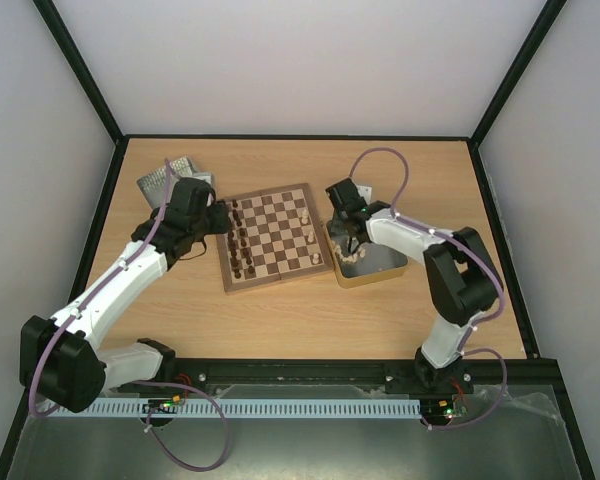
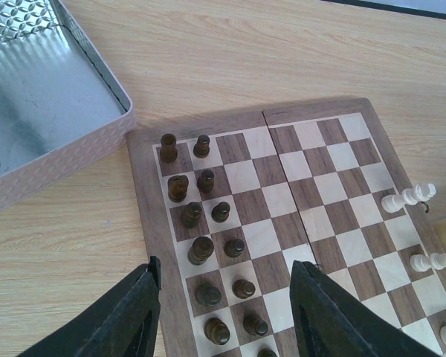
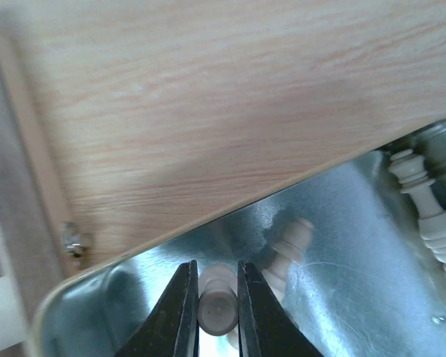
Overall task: Set up the chess pieces on the board
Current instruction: Pick up the chess piece from the storage box, then place the chess piece on the chessboard.
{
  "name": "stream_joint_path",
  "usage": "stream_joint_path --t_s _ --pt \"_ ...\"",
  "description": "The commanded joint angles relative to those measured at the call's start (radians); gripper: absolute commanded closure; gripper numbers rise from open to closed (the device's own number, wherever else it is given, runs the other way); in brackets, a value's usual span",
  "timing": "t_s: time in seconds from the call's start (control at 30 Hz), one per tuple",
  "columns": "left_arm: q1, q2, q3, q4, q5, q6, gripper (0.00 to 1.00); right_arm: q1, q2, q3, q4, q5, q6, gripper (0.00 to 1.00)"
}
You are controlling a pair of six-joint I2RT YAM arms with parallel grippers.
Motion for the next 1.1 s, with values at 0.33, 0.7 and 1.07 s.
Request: stream_joint_path --t_s 0.33,0.7,1.07 --pt "0.019 -0.017 -0.017 0.018 0.006 -0.002 0.49 -0.001 -0.01 0.25 -0.085 -0.161 -0.011 0.96" --pt "0.027 -0.027 -0.022 0.019 0.006 -0.003 0.49 0.037 0.368 0.699 -0.232 -0.175 -0.096 0.95" --pt "0.033 -0.021 -0.022 0.024 0.023 -0.005 0.49 0.061 0.538 0.828 -0.254 -0.167 -0.139 0.94"
